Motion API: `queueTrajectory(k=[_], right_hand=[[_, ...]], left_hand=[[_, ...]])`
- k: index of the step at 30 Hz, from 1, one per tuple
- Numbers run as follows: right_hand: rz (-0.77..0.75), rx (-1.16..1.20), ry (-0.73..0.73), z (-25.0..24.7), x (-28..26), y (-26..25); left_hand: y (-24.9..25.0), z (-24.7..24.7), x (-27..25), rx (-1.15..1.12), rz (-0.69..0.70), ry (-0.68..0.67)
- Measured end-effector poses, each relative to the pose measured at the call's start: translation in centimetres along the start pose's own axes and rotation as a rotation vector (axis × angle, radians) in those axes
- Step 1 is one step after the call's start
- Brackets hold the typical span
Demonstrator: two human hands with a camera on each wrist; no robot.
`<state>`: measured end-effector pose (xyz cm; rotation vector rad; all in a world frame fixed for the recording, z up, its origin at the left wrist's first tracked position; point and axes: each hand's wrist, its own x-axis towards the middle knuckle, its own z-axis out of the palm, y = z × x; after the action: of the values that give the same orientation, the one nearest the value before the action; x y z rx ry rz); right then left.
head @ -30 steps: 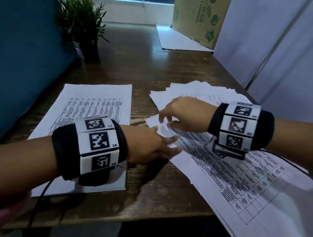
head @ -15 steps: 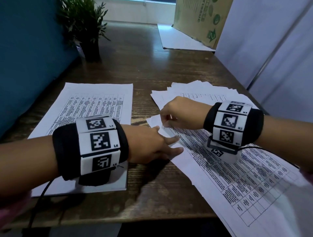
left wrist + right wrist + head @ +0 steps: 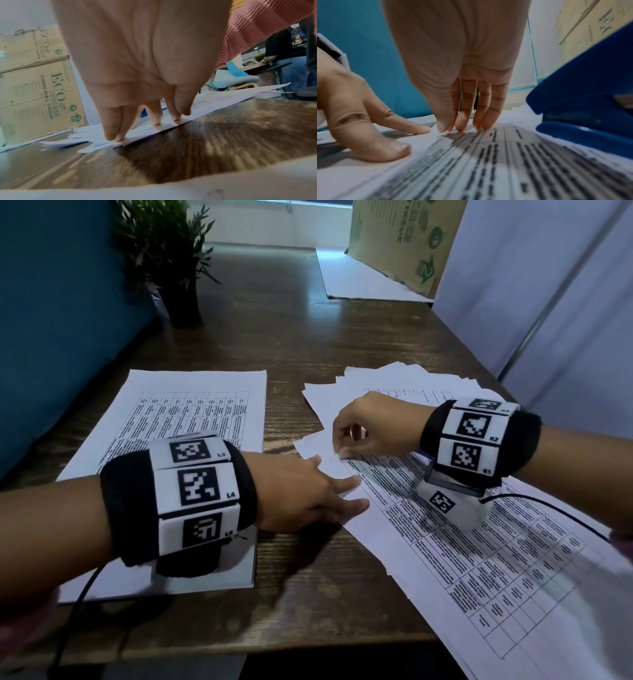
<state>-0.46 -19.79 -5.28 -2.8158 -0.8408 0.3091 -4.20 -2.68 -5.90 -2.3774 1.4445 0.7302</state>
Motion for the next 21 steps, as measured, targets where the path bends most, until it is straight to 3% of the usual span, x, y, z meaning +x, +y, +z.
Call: queueTrajectory(k=[11, 21], right_hand=[[-0.052, -0.023, 0.043, 0.2, 0.5, -0.6], [-0.081, -0.114, -0.061, 0.3, 0.8, -1.1]], left_hand=[[0.3, -0.4, -0.3, -0.007, -0.016, -0.024], [0.5, -0.5, -0.5, -0.008, -0.028, -0.025]])
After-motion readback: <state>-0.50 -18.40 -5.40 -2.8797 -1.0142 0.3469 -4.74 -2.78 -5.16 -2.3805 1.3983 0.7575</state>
